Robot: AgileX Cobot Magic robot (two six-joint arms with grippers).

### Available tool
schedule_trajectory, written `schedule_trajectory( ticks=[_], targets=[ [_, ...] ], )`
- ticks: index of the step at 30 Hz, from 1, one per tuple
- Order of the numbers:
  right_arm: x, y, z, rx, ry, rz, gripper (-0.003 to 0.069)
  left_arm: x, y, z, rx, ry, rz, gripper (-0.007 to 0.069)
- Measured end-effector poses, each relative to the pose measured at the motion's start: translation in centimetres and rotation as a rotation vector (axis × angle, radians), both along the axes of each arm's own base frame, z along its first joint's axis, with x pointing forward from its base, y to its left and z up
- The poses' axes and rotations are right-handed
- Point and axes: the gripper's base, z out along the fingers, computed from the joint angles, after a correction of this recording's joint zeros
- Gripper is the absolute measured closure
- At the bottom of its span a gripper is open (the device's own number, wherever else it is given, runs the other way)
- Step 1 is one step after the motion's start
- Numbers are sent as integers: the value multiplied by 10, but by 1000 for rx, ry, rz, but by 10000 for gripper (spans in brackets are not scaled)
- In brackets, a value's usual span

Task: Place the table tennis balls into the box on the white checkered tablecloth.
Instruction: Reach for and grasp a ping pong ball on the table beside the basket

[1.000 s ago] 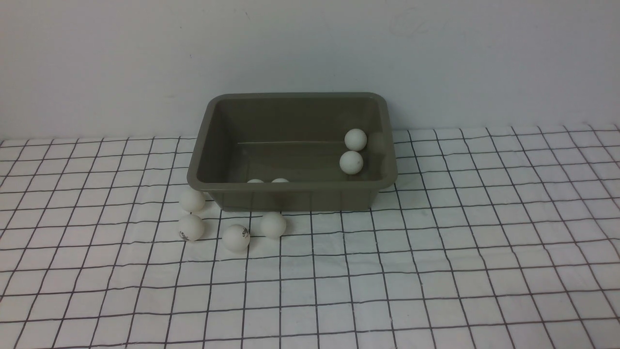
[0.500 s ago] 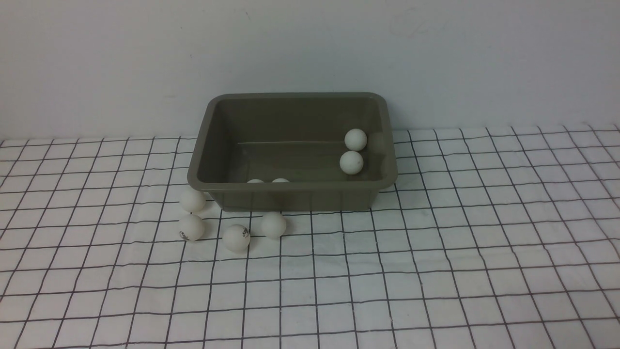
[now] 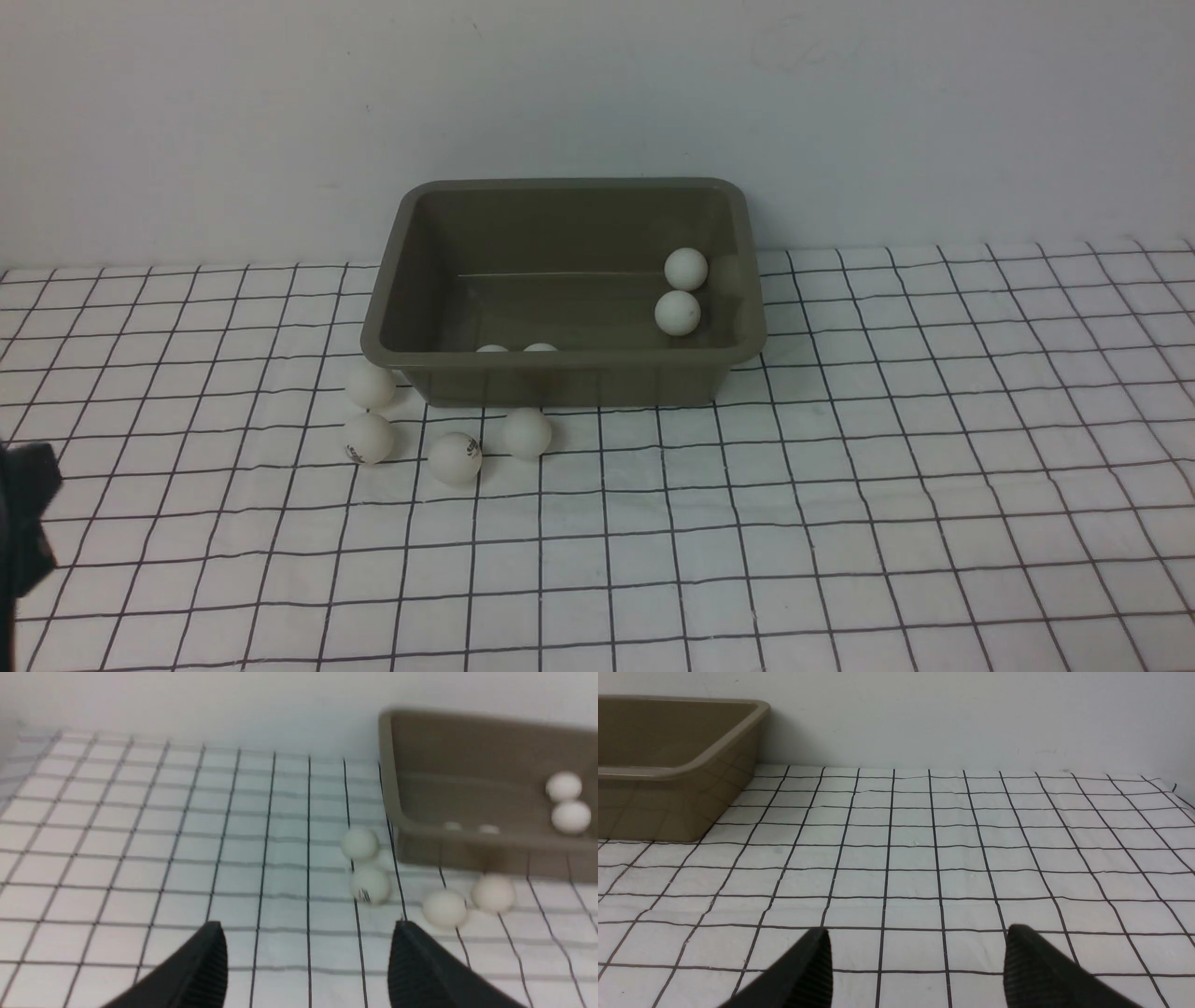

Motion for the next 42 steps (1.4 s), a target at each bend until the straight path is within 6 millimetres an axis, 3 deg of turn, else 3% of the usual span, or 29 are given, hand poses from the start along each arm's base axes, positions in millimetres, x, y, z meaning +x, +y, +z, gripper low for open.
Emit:
schedule_trajectory(
  ticks=[3,5,10,15,19,28,29,31,36,42],
  targets=[
    [0,0,0,0,0,0,207,18,-9,-11,34,168,-164,270],
    [0,0,0,0,0,0,207,24,-15,-13,32,179,-245,310],
    [0,0,0,0,0,0,207,38,-24,-8,185,55,-444,408],
    [0,0,0,0,0,0,207,51,-21,9,215,-158,-378,452],
    [0,0,0,0,1,0,207,64,-17,9,258,-200,-347,424],
    [0,0,0,0,1,0,207,107,-12,-30,254,-10,-380,214],
    [0,0,0,0,1,0,207,119,-10,-37,245,31,-374,190],
    [0,0,0,0,1,0,207,136,-7,-45,238,78,-366,180],
    [0,0,0,0,2,0,207,174,-2,-42,243,94,-360,199],
    [0,0,0,0,2,0,207,198,1,-41,321,104,-400,209]
  ],
)
